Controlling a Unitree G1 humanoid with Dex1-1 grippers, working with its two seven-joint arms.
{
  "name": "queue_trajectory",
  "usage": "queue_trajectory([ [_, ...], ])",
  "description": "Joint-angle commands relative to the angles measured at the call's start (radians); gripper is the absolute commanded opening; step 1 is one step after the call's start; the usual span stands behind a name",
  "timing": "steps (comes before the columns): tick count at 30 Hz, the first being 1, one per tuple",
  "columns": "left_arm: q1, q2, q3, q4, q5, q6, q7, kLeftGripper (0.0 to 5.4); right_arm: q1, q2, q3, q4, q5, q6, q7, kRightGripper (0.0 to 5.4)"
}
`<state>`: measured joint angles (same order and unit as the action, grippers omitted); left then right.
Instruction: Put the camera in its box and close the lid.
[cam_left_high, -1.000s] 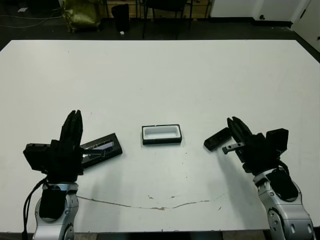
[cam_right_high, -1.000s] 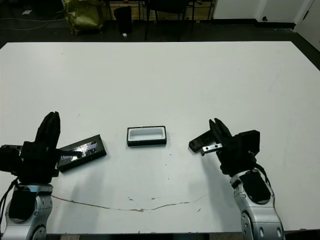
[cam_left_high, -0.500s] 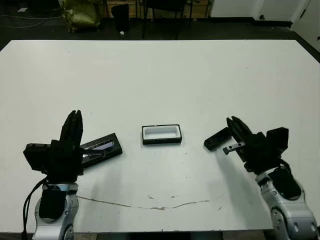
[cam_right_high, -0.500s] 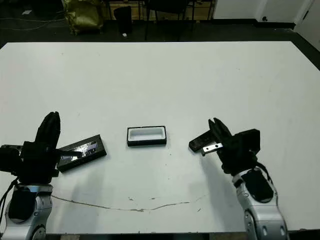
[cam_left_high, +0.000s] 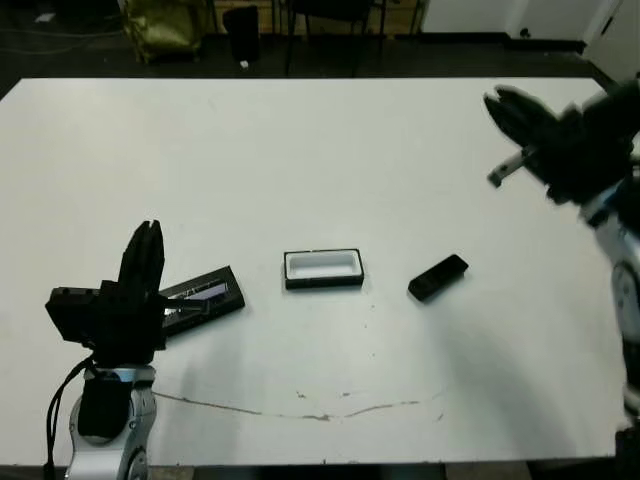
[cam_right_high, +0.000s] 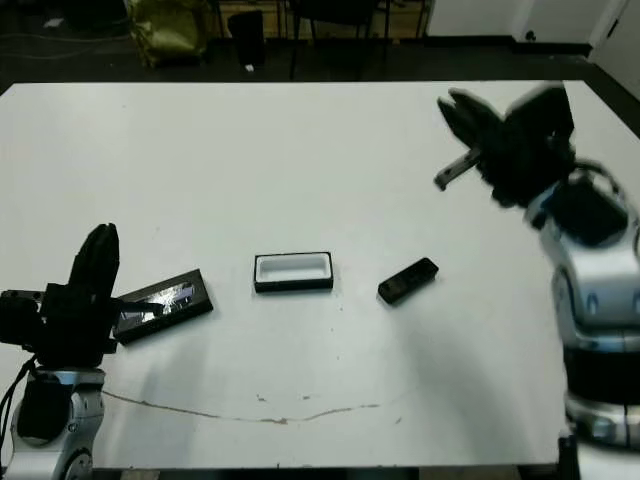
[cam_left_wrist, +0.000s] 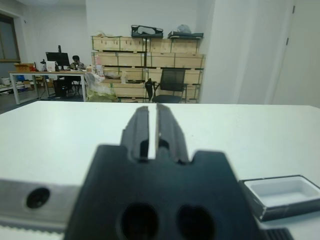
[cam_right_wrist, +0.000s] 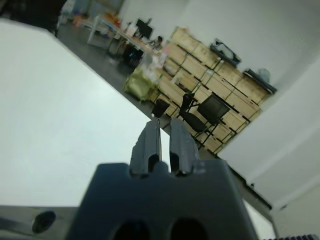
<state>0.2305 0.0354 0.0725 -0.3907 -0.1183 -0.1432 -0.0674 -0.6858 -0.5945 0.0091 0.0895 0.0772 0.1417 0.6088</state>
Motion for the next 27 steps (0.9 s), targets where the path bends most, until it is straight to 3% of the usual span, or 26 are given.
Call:
queue_trajectory([
  [1, 0.007, 0.005, 0.003, 0.0, 0.005, 0.022, 0.003, 0.03, -0.093, -0.016, 0.067, 0.158, -0.066, -0.026, 0.061, 0.0],
  [4, 0.008, 0.007, 0.005, -0.003, 0.005, 0.023, 0.002, 0.03, -0.162, -0.009, 0.113, 0.282, -0.107, -0.044, 0.108, 0.0],
  [10, 0.005, 0.011, 0.012, -0.005, 0.006, 0.025, 0.001, 0.03, -0.263, -0.019, 0.225, 0.487, -0.216, -0.158, 0.249, 0.0],
  [14, 0.003, 0.008, 0.011, -0.01, 0.006, 0.035, 0.003, 0.03, -0.267, -0.017, 0.283, 0.51, -0.294, -0.176, 0.278, 0.0],
  [23, 0.002, 0.007, 0.007, -0.018, 0.007, 0.046, 0.002, 0.03, -0.22, -0.015, 0.355, 0.525, -0.347, -0.271, 0.387, 0.0],
  [27, -0.002, 0.01, 0.008, -0.006, 0.012, 0.033, 0.0, 0.03, -0.216, -0.011, 0.357, 0.51, -0.348, -0.175, 0.449, 0.0],
])
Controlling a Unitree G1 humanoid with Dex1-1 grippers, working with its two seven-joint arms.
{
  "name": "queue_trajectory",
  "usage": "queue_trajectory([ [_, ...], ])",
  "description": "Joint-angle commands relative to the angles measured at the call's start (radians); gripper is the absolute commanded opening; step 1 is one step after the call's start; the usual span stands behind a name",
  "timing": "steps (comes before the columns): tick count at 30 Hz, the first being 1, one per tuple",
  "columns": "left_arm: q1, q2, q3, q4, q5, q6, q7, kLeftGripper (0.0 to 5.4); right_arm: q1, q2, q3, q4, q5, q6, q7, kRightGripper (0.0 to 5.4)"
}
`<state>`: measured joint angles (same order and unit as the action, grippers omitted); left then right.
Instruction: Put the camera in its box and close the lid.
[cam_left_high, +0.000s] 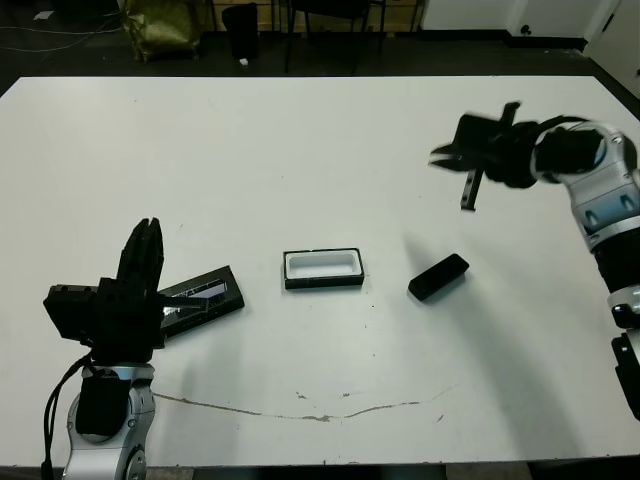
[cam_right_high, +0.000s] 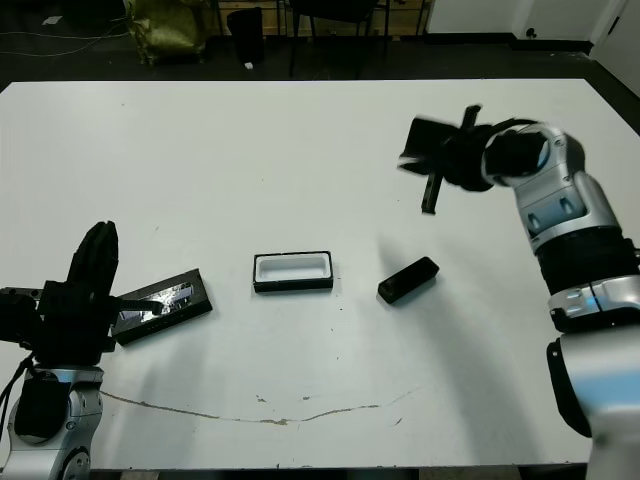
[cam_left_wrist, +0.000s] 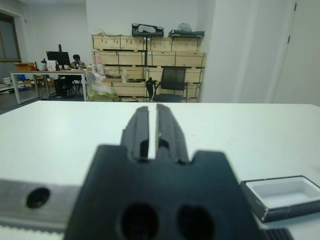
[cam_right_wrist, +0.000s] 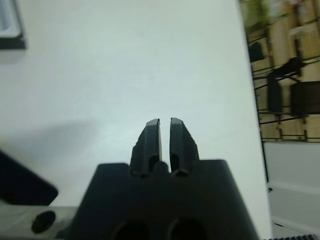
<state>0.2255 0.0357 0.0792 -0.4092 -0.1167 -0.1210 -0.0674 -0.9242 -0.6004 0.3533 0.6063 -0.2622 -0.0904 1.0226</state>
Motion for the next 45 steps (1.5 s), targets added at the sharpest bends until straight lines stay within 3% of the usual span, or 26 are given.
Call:
queue_trajectory([
  [1, 0.003, 0.01, 0.001, 0.013, 0.01, 0.011, -0.001, 0.03, 0.027, -0.006, 0.014, -0.018, -0.015, 0.074, 0.037, 0.0],
  [14, 0.013, 0.007, 0.0, 0.013, 0.006, 0.003, -0.005, 0.03, 0.102, -0.008, 0.059, -0.089, -0.079, 0.125, 0.061, 0.0],
  [25, 0.02, 0.004, -0.006, 0.016, 0.016, -0.007, 0.001, 0.03, 0.147, -0.016, 0.079, -0.102, -0.102, 0.087, 0.058, 0.0],
  [30, 0.019, 0.001, -0.008, 0.018, 0.003, -0.006, -0.003, 0.03, 0.163, -0.01, 0.062, -0.079, -0.073, 0.062, 0.071, 0.0],
  [36, 0.02, 0.002, -0.01, 0.013, 0.013, 0.002, 0.004, 0.03, 0.161, -0.013, 0.061, -0.084, -0.07, 0.09, 0.089, 0.0],
  [45, 0.021, 0.002, -0.01, 0.021, 0.01, -0.012, -0.001, 0.03, 0.164, -0.026, 0.054, -0.067, -0.056, 0.052, 0.108, 0.0],
])
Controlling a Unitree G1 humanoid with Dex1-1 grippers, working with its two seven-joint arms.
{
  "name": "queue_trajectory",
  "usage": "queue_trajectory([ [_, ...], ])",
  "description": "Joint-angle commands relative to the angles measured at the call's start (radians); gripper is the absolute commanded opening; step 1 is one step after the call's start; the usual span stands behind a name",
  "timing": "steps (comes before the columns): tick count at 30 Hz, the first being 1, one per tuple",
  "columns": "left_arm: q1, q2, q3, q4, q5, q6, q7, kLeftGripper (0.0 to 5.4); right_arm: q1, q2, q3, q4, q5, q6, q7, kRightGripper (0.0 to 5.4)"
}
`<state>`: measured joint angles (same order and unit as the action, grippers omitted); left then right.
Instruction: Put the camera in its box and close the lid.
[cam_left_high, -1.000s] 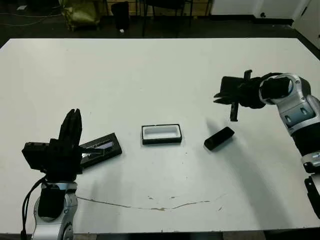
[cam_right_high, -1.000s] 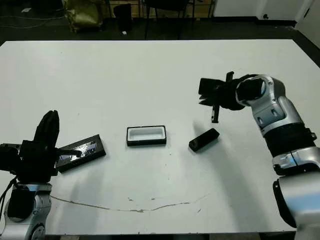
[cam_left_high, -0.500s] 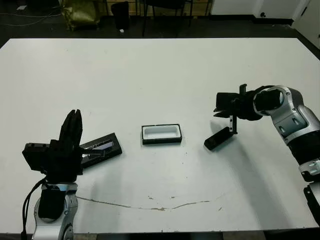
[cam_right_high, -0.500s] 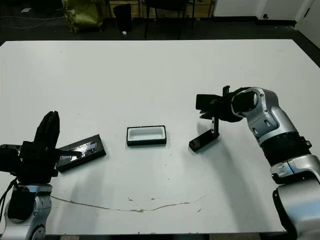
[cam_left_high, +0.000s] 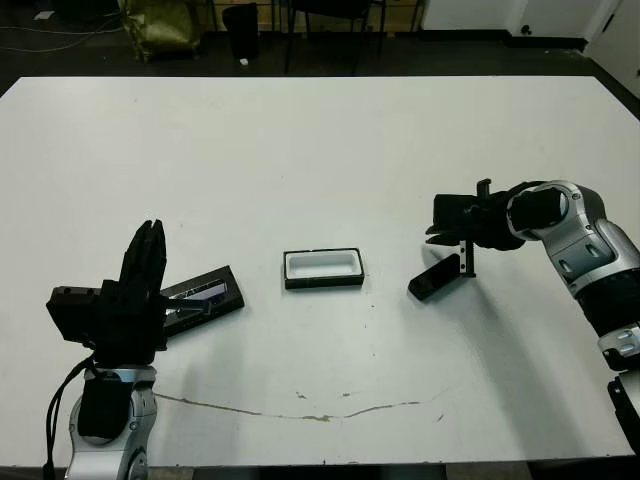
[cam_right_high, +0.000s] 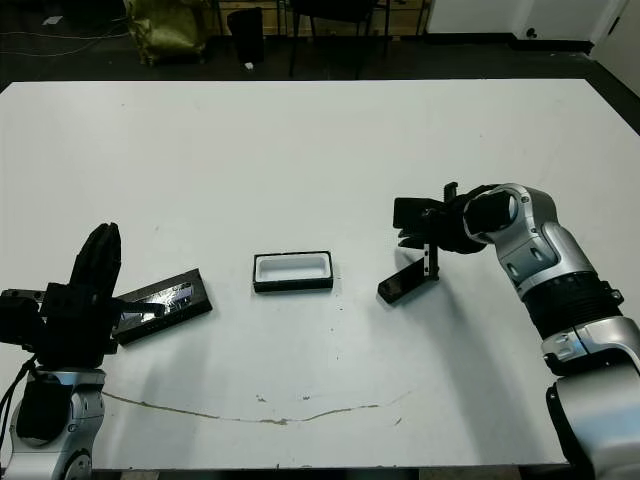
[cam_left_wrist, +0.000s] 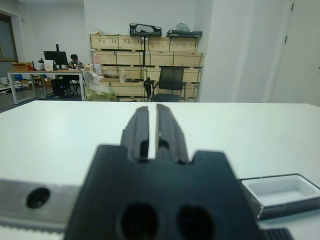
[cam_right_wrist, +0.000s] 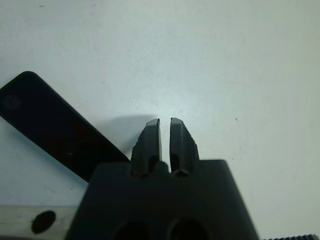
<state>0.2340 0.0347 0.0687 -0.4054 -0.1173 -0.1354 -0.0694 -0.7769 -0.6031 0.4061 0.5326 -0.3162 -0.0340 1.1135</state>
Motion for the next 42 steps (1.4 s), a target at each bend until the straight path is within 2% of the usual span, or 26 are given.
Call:
queue_trajectory([
  [1, 0.012, 0.002, -0.001, 0.016, 0.01, 0.003, 0.001, 0.03, 0.018, -0.025, 0.002, 0.002, -0.003, 0.002, 0.021, 0.0],
  [12, 0.011, 0.001, -0.004, 0.021, 0.005, 0.0, -0.001, 0.03, 0.033, -0.048, 0.009, -0.043, -0.02, 0.055, 0.049, 0.0],
  [20, 0.013, 0.003, -0.003, 0.013, 0.007, 0.008, 0.001, 0.03, 0.047, -0.051, -0.012, -0.052, 0.009, 0.118, 0.065, 0.0],
  [29, 0.012, -0.008, -0.006, 0.014, 0.01, -0.001, 0.01, 0.03, 0.076, -0.072, -0.006, -0.064, 0.001, 0.076, 0.061, 0.0],
  [42, 0.016, -0.009, -0.011, 0.008, 0.013, -0.003, 0.018, 0.03, 0.113, -0.12, 0.007, -0.138, -0.033, 0.111, 0.085, 0.0],
])
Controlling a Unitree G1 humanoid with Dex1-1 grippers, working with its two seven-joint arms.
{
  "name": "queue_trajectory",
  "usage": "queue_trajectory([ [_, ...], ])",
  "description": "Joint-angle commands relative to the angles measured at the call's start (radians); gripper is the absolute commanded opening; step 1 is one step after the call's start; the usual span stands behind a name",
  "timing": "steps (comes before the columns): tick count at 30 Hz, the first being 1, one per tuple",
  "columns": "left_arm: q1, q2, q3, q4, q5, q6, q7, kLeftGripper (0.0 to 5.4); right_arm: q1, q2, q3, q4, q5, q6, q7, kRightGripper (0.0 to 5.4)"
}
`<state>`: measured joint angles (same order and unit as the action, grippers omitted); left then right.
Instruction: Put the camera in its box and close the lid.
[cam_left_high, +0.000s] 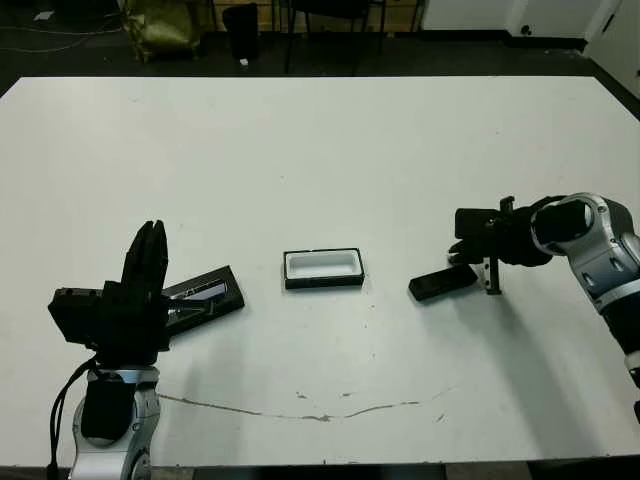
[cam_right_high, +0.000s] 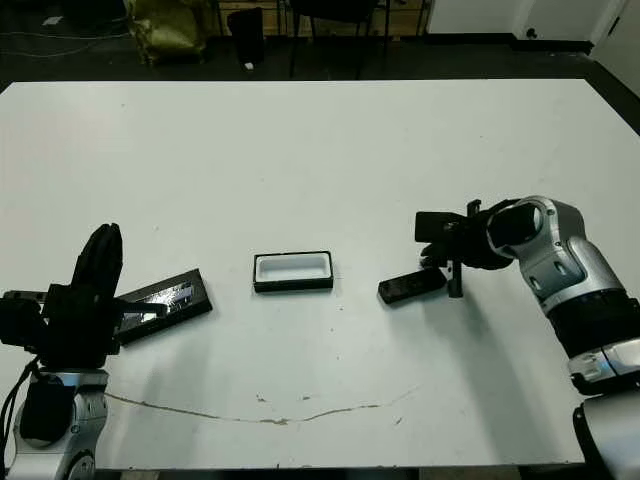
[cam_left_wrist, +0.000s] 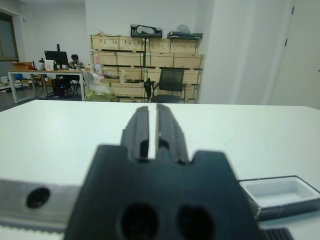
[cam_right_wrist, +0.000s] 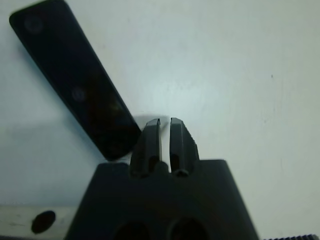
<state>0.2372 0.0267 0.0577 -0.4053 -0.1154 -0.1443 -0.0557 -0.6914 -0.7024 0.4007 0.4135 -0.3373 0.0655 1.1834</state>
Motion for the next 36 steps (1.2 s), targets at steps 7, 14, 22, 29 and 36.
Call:
queue_trajectory([
  [7, 0.01, -0.001, -0.007, 0.011, 0.013, 0.007, 0.009, 0.03, 0.061, -0.05, -0.006, -0.084, 0.007, 0.038, 0.041, 0.0],
  [14, 0.006, 0.001, -0.011, 0.012, 0.008, 0.014, 0.005, 0.03, 0.083, -0.071, -0.021, -0.121, 0.037, 0.034, 0.058, 0.0],
  [22, 0.003, 0.0, -0.016, 0.007, 0.01, 0.021, 0.007, 0.03, 0.1, -0.086, -0.014, -0.147, 0.036, 0.025, 0.068, 0.0],
  [29, 0.002, 0.0, -0.018, 0.008, 0.012, 0.024, 0.009, 0.03, 0.124, -0.086, -0.02, -0.138, 0.066, -0.031, 0.07, 0.0],
  [36, 0.001, -0.002, -0.017, 0.009, 0.015, 0.024, 0.012, 0.03, 0.133, -0.092, -0.016, -0.133, 0.08, 0.016, 0.109, 0.0],
])
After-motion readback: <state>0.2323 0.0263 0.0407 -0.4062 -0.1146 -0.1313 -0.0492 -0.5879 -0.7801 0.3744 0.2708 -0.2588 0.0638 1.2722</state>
